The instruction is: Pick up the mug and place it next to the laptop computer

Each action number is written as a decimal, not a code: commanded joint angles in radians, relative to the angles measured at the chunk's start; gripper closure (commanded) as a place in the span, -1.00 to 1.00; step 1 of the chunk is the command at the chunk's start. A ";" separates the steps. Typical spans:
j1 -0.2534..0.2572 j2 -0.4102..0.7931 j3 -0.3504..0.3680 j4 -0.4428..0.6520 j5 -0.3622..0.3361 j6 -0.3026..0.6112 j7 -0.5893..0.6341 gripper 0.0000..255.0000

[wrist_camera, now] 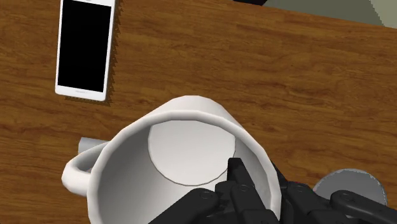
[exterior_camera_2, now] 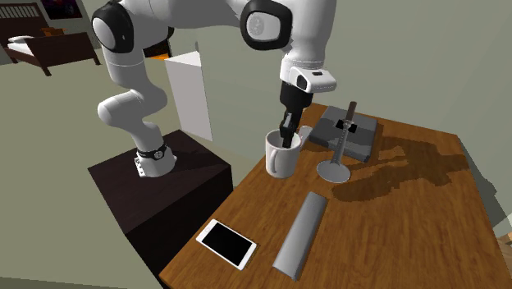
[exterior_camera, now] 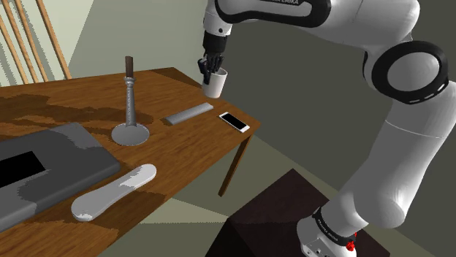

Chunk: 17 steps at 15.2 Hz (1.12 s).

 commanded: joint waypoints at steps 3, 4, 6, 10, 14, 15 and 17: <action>0.051 -0.037 0.031 -0.055 0.003 0.013 0.085 1.00; 0.063 -0.045 0.039 -0.066 0.004 0.015 0.106 1.00; 0.088 -0.057 0.055 -0.083 0.005 0.018 0.148 1.00; 0.141 -0.069 0.088 -0.100 0.005 0.018 0.234 1.00; 0.196 -0.065 0.122 -0.096 0.001 0.013 0.322 1.00; 0.210 -0.061 0.130 -0.092 0.000 0.010 0.345 1.00; 0.240 -0.051 0.147 -0.079 -0.005 0.005 0.390 1.00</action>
